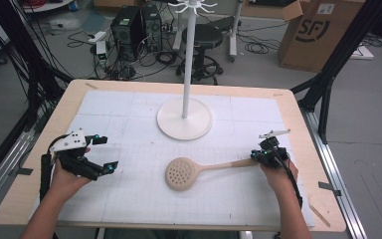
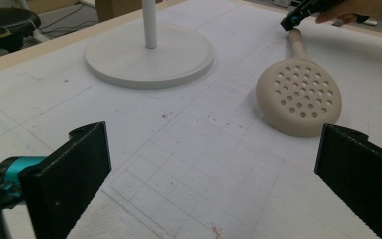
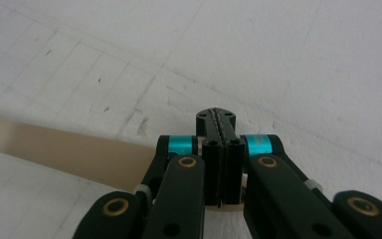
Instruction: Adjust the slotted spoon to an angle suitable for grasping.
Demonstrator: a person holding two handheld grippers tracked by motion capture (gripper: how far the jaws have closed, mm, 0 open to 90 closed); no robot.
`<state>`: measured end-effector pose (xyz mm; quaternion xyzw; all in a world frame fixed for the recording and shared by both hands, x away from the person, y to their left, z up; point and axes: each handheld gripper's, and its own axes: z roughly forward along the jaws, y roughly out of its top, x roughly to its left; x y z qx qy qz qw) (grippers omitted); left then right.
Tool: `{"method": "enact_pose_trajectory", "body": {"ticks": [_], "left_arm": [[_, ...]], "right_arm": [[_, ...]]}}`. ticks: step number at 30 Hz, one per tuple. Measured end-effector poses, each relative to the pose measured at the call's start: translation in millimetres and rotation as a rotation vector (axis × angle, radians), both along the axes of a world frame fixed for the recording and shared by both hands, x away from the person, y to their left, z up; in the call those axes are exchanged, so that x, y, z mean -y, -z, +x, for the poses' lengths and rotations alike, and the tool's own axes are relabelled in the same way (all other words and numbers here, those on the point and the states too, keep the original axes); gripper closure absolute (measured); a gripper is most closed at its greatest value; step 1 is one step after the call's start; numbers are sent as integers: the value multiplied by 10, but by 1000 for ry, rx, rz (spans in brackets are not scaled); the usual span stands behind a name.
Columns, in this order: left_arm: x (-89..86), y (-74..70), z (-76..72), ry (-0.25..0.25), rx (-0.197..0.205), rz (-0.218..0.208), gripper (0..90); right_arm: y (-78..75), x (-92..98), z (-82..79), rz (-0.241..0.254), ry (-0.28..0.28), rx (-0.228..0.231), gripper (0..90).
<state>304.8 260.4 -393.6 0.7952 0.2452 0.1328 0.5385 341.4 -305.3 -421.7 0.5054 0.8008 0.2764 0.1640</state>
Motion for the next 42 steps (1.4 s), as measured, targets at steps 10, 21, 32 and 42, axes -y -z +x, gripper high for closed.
{"method": "enact_pose_trajectory", "body": {"ticks": [10,21,32,42], "left_arm": [[13,-10,-15,6,2,2,18],[50,3,-12,12,-3,9,18],[57,12,-5,9,-6,12,18],[20,-15,-15,12,8,1,18]], "right_arm": [[2,13,-218,2,9,7,900],[58,91,-372,74,12,24,900],[15,91,-383,103,-50,56,841],[-156,31,-483,144,-146,157,715]]}}
